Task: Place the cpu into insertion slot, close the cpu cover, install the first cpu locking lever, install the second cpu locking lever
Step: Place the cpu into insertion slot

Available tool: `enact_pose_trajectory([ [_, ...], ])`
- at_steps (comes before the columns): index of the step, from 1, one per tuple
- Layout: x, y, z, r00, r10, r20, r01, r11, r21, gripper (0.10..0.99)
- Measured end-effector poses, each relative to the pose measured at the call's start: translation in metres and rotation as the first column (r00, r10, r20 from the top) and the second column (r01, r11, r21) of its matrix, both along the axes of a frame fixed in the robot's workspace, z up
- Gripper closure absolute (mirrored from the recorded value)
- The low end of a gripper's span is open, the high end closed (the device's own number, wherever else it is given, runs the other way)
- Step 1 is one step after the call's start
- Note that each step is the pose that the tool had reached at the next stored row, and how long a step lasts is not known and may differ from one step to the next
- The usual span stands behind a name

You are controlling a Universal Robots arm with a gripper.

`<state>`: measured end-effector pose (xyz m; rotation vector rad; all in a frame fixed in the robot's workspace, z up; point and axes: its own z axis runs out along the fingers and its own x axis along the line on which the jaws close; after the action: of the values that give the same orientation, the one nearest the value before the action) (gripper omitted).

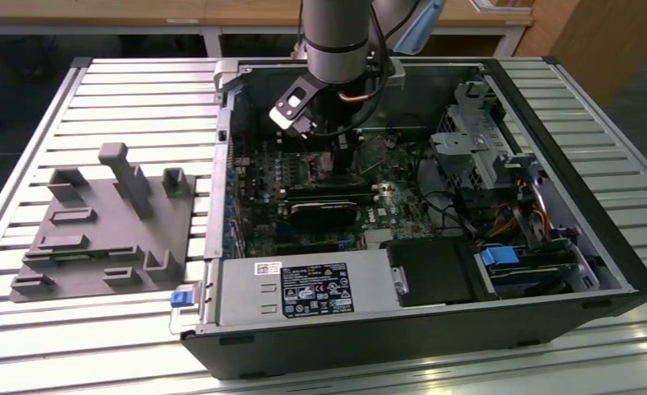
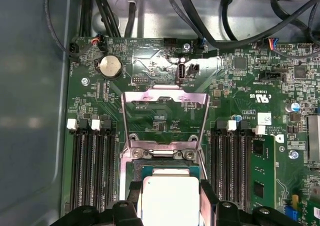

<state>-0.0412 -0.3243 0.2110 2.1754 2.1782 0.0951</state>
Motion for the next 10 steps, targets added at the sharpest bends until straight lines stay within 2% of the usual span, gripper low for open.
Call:
enact_pose_trajectory([
  [10,-0.0018,0.0011,-0.0058,1.0,0.0,-0.0015,0.0,1.0,0.0,0.545],
])
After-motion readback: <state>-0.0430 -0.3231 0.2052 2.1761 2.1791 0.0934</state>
